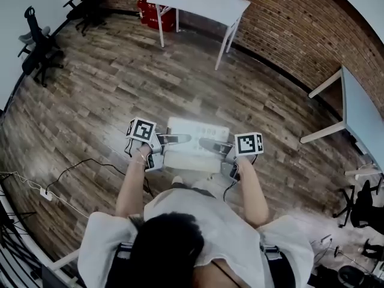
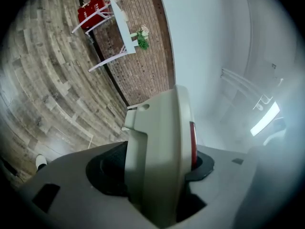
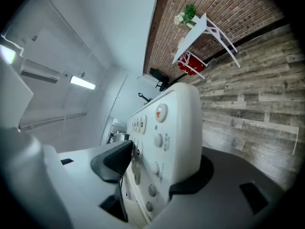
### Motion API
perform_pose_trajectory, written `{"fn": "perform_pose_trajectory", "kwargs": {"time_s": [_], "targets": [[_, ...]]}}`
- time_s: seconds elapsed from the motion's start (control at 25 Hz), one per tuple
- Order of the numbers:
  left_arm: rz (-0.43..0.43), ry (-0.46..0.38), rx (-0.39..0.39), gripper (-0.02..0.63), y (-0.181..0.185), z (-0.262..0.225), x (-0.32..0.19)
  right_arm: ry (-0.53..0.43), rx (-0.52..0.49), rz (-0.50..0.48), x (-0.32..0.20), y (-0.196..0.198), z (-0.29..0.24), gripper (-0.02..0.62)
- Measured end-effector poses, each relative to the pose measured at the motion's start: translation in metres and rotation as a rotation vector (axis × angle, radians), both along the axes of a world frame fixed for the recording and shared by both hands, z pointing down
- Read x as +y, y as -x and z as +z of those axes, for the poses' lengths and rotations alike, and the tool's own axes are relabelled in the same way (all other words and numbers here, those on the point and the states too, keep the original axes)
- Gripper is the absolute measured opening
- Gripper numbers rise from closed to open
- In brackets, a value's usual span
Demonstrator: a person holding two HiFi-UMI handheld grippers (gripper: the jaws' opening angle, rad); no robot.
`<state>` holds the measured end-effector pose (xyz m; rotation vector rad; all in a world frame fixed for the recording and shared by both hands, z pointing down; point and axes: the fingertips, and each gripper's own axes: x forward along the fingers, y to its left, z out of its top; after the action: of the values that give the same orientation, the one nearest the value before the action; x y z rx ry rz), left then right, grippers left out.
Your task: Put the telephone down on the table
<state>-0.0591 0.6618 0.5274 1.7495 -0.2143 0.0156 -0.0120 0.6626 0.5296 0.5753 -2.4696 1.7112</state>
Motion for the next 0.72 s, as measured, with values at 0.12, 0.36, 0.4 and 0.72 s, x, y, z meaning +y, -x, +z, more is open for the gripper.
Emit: {"fn": "perform_pose_trajectory", "kwargs": {"time_s": [0.12, 0.36, 0.4, 0.72], "targets": [[-0.001, -0.006, 0.006, 0.296, 0.003, 0.002, -0.004, 0.011, 0.040, 0.007, -0.004, -0.001, 0.004, 0.272], [0.006, 0.020, 0.005, 0.296, 0.007, 0.005, -0.006, 0.014, 0.025, 0.016, -0.005, 0.004, 0.006, 0.272], [0.011, 0.020, 0.002, 0.296, 0.007, 0.005, -0.008, 0.013, 0.023, 0.020, -0.007, 0.003, 0.006, 0.272], [0.029, 0.021, 0.005, 0.296, 0.026, 0.006, -0.011, 0.017, -0.010, 0.026, -0.010, 0.026, 0.006, 0.270]]}}
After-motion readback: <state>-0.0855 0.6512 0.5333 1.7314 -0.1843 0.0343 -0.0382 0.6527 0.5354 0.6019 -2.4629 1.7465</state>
